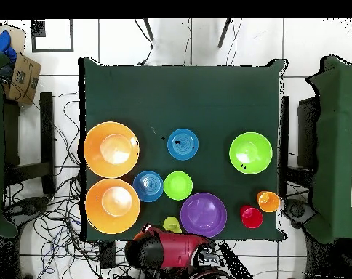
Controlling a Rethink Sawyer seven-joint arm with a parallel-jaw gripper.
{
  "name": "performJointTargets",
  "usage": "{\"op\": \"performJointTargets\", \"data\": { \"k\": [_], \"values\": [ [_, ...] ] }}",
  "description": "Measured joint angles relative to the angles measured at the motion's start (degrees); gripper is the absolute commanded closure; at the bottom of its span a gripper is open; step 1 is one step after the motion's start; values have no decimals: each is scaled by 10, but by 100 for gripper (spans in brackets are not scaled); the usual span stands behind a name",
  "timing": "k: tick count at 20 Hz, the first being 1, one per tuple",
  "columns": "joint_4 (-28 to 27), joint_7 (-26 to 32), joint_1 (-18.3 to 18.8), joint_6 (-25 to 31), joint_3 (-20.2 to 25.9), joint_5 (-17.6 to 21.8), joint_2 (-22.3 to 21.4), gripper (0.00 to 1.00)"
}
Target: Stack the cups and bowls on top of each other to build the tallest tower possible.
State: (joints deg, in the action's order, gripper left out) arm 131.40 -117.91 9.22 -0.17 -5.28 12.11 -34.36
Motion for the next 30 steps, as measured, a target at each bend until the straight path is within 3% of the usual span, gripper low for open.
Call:
{"op": "performJointTargets", "data": {
  "k": [5, 17, 22, 30],
  "values": [
    [0, 0, 0, -43, 1, 0, 0, 100],
    [0, 0, 0, -46, 3, 0, -5, 100],
    [0, 0, 0, 6, 7, 0, -36, 100],
    [-20, 0, 6, 206, 28, -16, -108, 100]
  ]
}}
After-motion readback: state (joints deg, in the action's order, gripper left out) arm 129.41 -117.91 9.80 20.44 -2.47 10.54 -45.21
